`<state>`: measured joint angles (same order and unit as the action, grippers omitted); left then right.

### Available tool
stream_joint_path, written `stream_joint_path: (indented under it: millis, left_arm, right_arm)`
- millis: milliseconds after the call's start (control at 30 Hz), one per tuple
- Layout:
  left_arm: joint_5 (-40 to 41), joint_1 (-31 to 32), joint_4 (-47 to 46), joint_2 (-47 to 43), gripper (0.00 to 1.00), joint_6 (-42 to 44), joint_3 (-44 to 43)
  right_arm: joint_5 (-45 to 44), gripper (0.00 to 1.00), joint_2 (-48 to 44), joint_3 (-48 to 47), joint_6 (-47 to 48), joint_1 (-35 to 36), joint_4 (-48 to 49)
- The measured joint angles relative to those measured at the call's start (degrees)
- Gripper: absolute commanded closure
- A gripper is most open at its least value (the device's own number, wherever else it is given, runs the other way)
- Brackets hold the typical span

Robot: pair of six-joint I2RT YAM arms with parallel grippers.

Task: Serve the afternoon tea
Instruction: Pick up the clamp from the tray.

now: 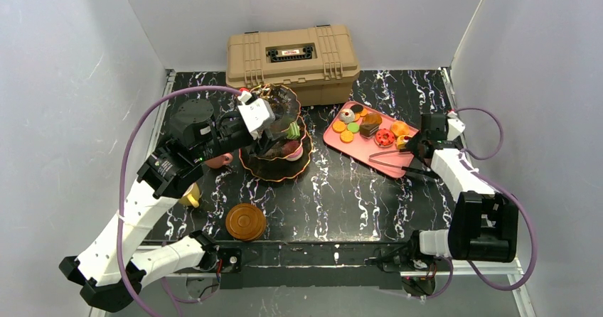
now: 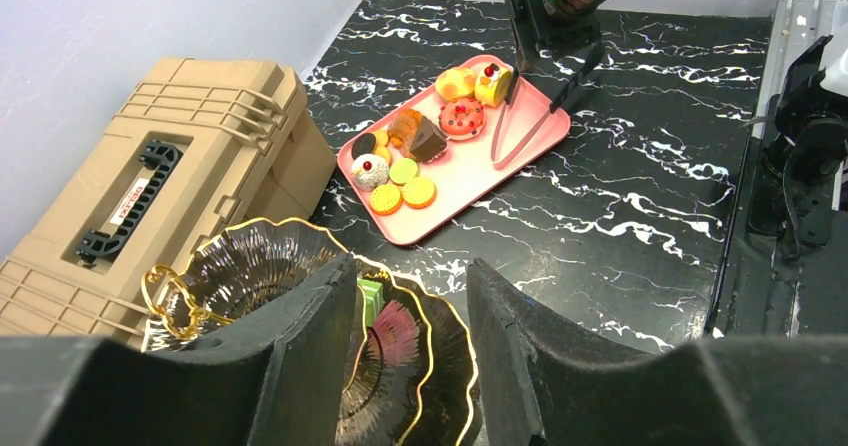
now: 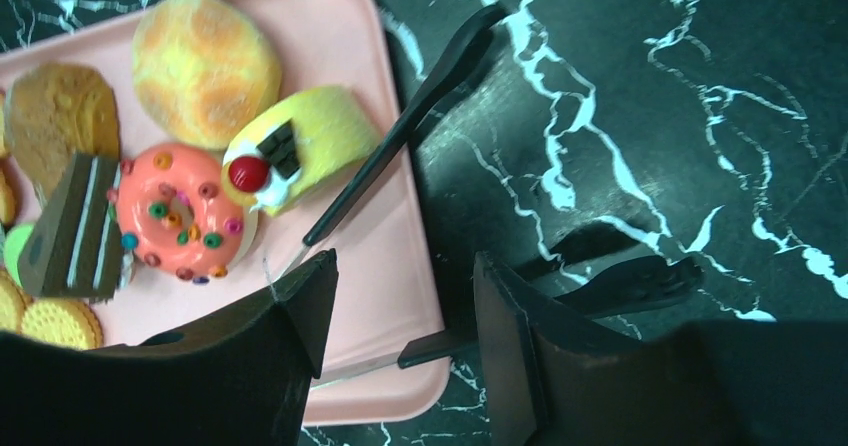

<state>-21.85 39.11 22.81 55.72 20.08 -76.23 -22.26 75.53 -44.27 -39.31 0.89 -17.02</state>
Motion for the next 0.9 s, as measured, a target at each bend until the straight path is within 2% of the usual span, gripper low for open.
stream_joint_path:
  millis: [300,667,900]
  left_arm:
    - [-0.07,0.0,0.15,0.11,0.55,-0.11,0.44]
    - [-0.07,0.0,0.2,0.42,0.55,0.02,0.46]
    - [-0.02,0.0,0.35,0.42,0.55,0.35,0.46]
  right_arm:
    - [0.24,0.41,2.36,-1.97,-1.77,-7.63,0.37]
    - [0.04,0.48,11.54,-8.66,-3.52,-7.67,2.49]
    - [-0.22,0.53,13.51,-8.83,-4.35,-7.67,3.45]
